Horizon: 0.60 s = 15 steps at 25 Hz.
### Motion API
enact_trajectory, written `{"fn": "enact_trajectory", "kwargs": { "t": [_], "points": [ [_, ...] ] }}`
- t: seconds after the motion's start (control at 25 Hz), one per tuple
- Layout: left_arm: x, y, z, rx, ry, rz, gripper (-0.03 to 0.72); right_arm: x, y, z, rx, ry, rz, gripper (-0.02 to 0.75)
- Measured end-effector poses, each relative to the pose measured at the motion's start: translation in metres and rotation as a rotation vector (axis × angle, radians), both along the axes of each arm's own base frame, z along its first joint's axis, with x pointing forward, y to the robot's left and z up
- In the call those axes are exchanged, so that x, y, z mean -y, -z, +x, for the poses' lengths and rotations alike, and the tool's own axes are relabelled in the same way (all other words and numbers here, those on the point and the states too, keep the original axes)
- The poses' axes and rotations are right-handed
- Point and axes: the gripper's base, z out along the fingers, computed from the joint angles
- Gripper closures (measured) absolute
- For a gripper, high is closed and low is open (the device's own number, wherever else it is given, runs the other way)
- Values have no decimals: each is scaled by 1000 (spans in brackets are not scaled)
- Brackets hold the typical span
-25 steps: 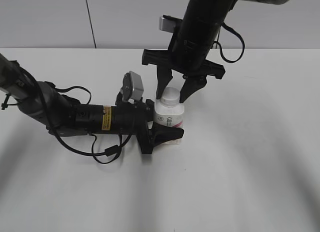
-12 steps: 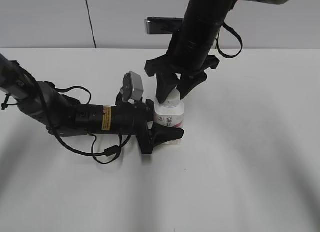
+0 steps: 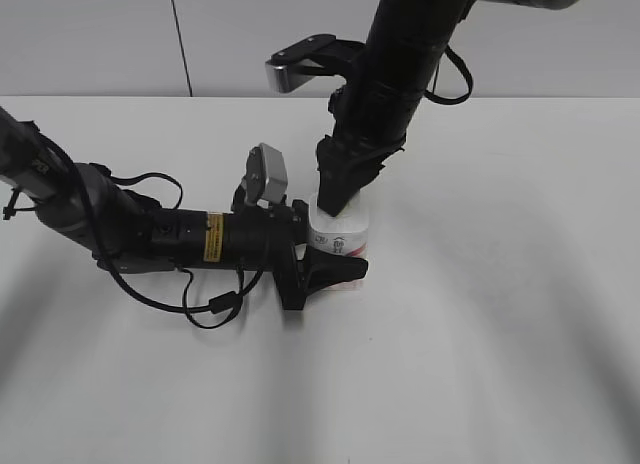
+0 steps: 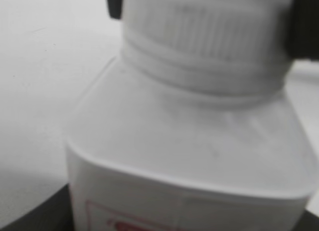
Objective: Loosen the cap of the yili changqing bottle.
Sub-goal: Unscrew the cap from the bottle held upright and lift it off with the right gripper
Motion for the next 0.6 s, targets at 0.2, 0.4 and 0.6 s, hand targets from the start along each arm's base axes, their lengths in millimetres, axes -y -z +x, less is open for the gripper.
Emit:
{"fn": "enact_trajectory", "kwargs": {
  "t": [0.2, 0.4, 0.6],
  "points": [
    [0, 0, 0, 1, -1, 0, 256, 3, 0, 1, 73, -163, -42, 340],
    [0, 0, 1, 1, -6, 0, 259, 3, 0, 2, 122, -288, -73, 342],
    [0, 0, 1, 1, -7, 0, 259, 3, 0, 2, 127, -305, -74, 342]
  ]
}}
